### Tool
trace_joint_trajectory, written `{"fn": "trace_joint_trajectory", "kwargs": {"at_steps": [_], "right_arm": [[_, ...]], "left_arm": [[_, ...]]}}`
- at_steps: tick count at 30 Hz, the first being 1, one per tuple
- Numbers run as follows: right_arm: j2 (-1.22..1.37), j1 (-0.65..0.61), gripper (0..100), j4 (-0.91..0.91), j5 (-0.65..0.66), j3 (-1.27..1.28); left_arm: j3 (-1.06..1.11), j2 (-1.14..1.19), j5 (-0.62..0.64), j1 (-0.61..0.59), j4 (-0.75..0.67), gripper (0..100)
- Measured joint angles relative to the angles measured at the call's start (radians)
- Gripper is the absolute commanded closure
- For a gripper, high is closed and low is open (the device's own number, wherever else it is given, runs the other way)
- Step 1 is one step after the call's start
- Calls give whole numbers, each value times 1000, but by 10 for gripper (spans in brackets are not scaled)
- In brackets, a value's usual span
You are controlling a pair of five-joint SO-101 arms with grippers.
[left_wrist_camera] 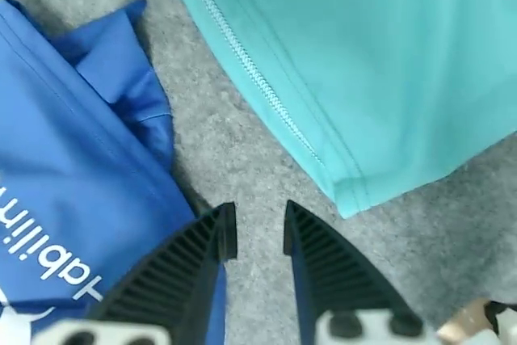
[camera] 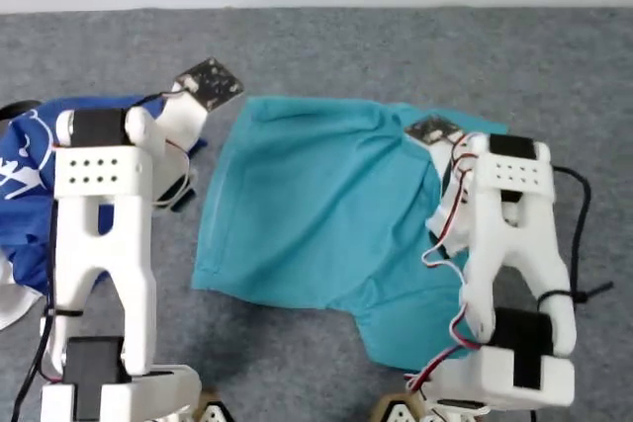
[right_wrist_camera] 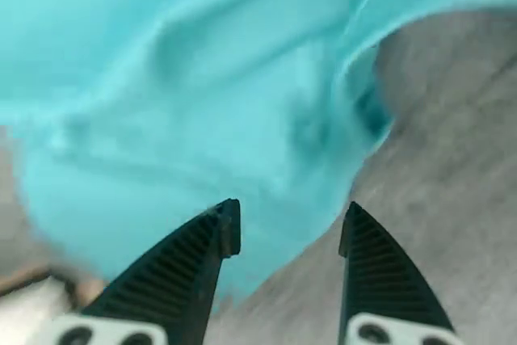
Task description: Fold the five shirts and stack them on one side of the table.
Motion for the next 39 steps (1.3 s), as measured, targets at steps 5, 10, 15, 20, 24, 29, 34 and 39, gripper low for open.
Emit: {"fn": "trace_joint_trajectory", "kwargs": {"at_steps": [5, 10, 15, 20, 24, 29, 34, 39], "right_arm": [[152, 5, 790, -103, -46, 0], [267, 3, 905, -110, -97, -46], [344, 5, 985, -109, -115, -184], [404, 3, 989, -109, -114, -339], [466, -3, 989, -109, -71, -496], [528, -3, 887, -68, -54, -663], [532, 2, 749, 163, -60, -779], [532, 0, 749, 348, -109, -873]], "left_arm": [[2, -14, 0, 0, 0, 893], [2, -14, 0, -2, 0, 893], [2, -14, 0, -2, -3, 893], [2, -14, 0, -2, -3, 893], [2, -14, 0, -2, -3, 893], [2, -14, 0, -2, -3, 893], [2, -14, 0, -2, -3, 893], [2, -14, 14, -2, -3, 893]]}}
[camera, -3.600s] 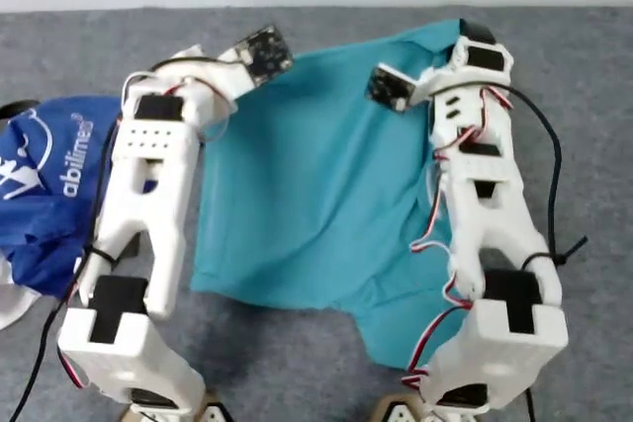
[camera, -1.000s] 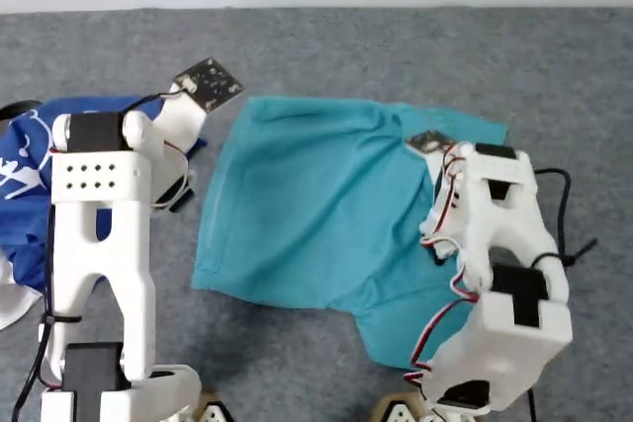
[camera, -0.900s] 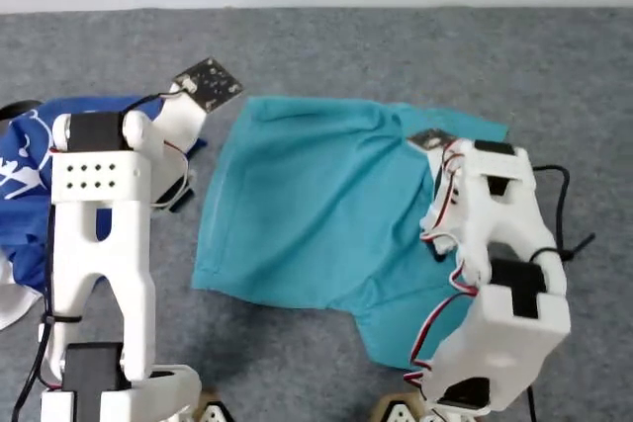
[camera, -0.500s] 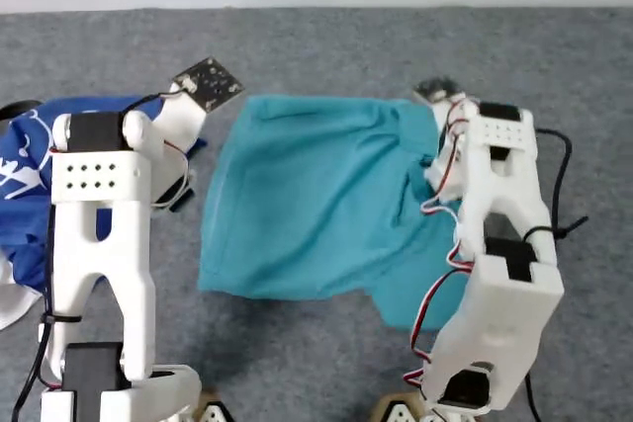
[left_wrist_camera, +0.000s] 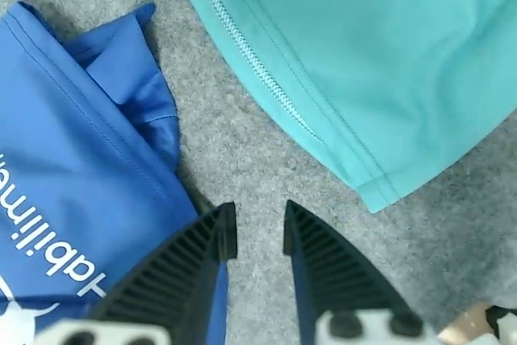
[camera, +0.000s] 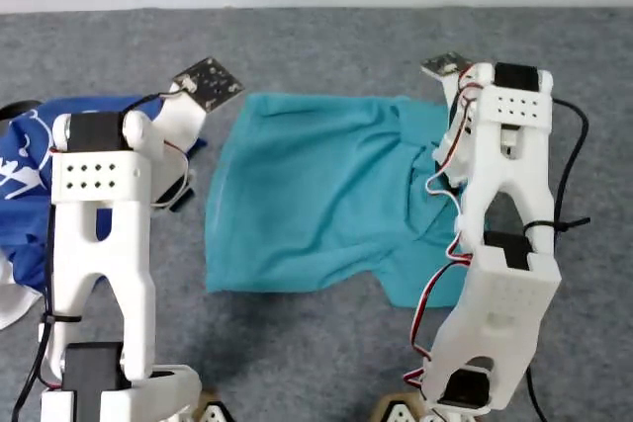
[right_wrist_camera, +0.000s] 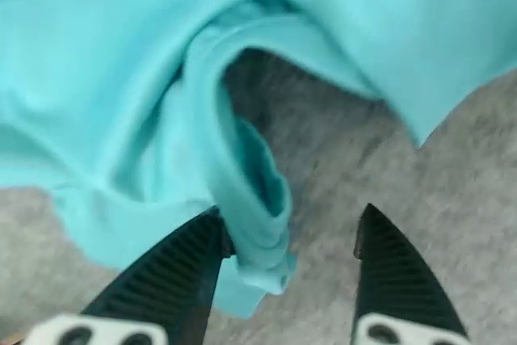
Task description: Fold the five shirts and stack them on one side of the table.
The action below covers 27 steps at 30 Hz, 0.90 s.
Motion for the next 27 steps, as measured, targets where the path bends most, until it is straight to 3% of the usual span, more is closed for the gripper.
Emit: {"fn": "trace_joint_trajectory", "kwargs": {"at_steps": [6, 17, 27], "right_arm": [[-118, 9, 749, 2, -17, 124], [-502, 12, 749, -8, -121, 750], [-647, 87, 749, -187, -146, 1082]], "left_arm": [[0, 0, 15, 0, 0, 893], [0, 0, 21, 0, 0, 893], [0, 0, 21, 0, 0, 893]]}}
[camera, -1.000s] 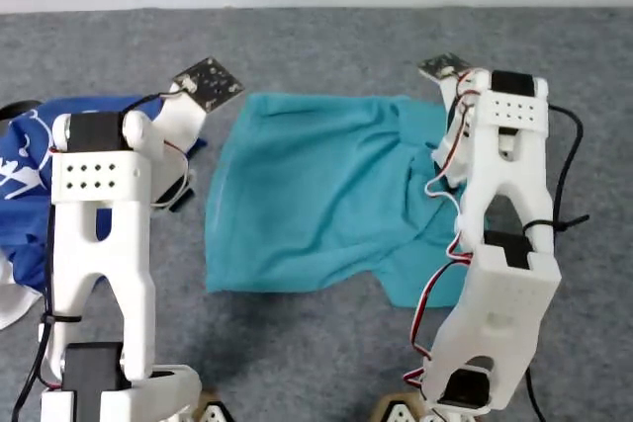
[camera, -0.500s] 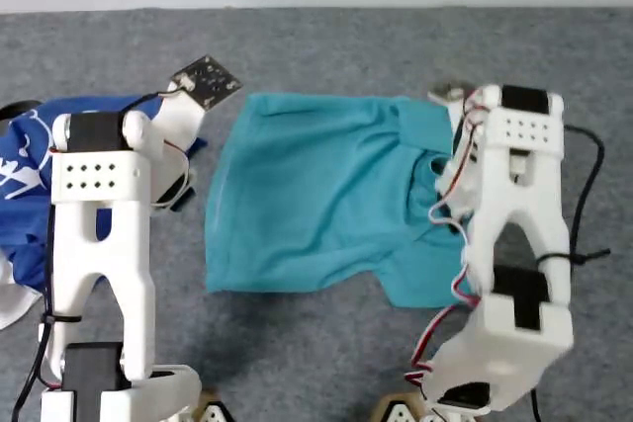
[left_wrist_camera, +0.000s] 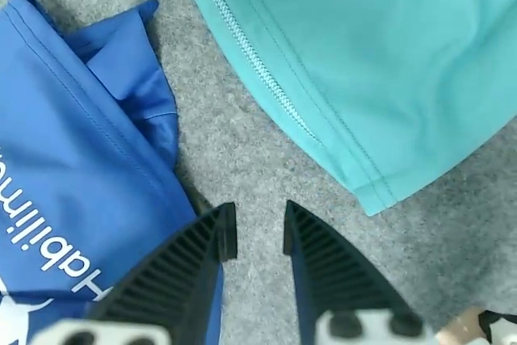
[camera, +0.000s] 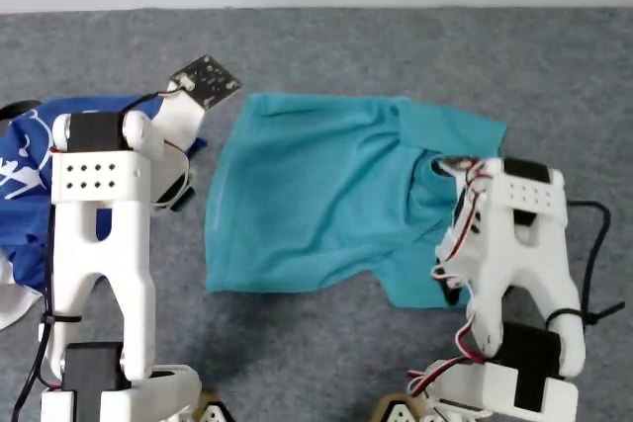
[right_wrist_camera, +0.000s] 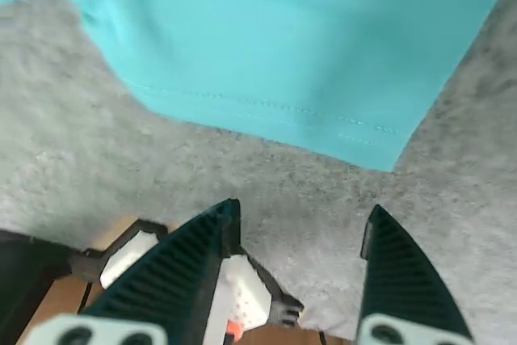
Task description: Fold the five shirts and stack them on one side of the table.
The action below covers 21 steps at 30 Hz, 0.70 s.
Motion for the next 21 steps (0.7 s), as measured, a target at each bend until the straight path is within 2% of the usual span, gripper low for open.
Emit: {"fn": "trace_joint_trajectory", "kwargs": {"at_steps": [9, 21], "right_arm": [[0, 29, 749, -252, 0, 118], [8, 29, 749, -356, 0, 118]], "left_arm": [[0, 0, 35, 0, 0, 893], [0, 0, 49, 0, 0, 893]]}}
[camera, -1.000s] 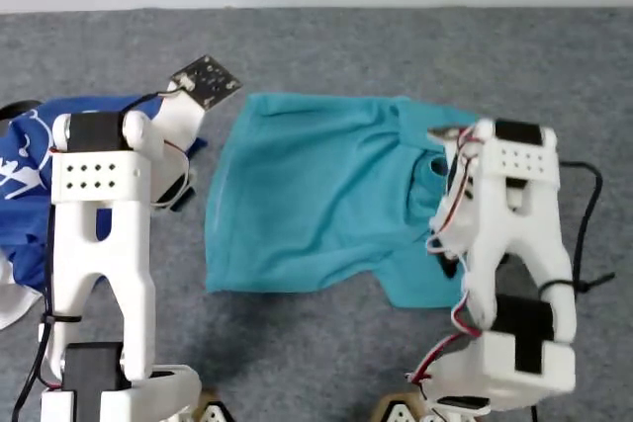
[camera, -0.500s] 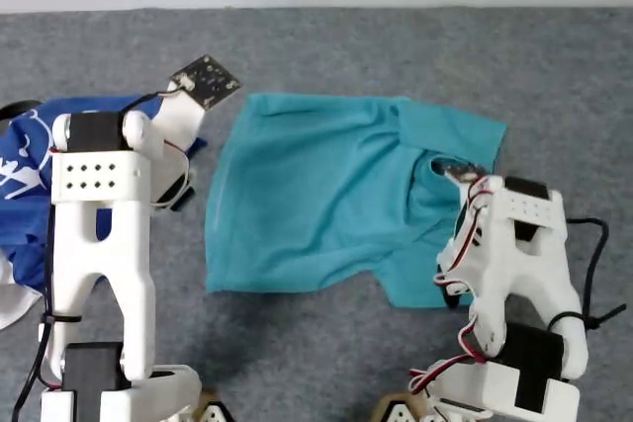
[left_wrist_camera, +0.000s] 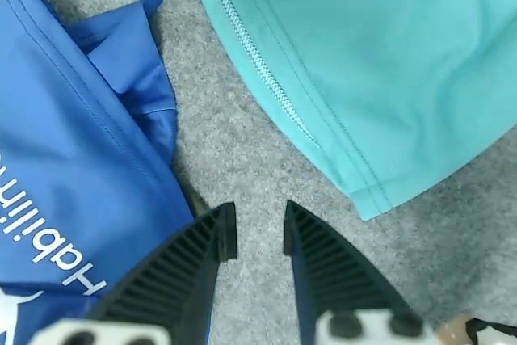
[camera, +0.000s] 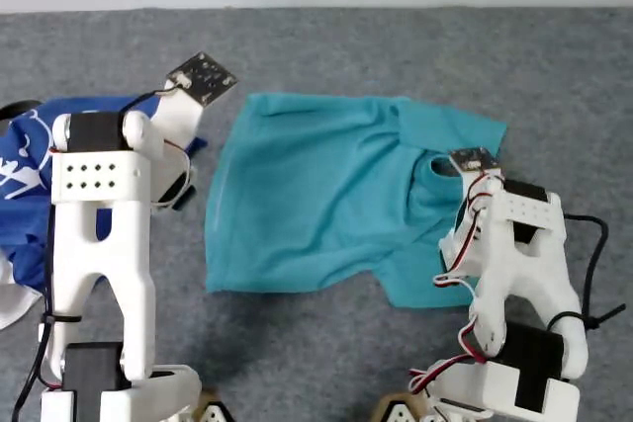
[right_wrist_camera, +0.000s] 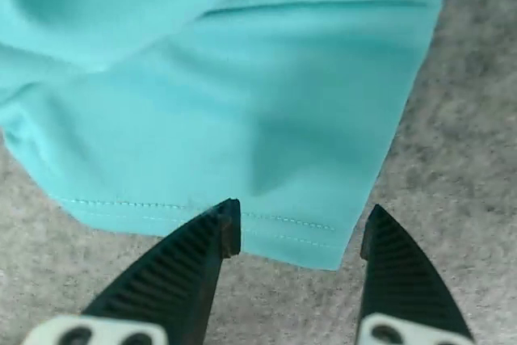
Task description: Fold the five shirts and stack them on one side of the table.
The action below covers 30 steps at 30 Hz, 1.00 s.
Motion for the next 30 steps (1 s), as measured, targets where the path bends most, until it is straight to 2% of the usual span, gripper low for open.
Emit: {"fn": "trace_joint_trajectory", "kwargs": {"at_steps": [5, 11, 17, 24, 30], "right_arm": [[81, 0, 756, 0, 0, 0], [130, 8, 896, -14, -3, -18], [155, 21, 985, -41, -3, -20], [150, 18, 990, -26, 21, -20], [31, 29, 990, 44, 77, -2]], "left_arm": [[0, 0, 0, 0, 0, 893], [0, 0, 0, 0, 0, 893], [37, 0, 0, 0, 0, 893], [60, 0, 0, 0, 0, 923], [60, 0, 0, 0, 2, 931]]}}
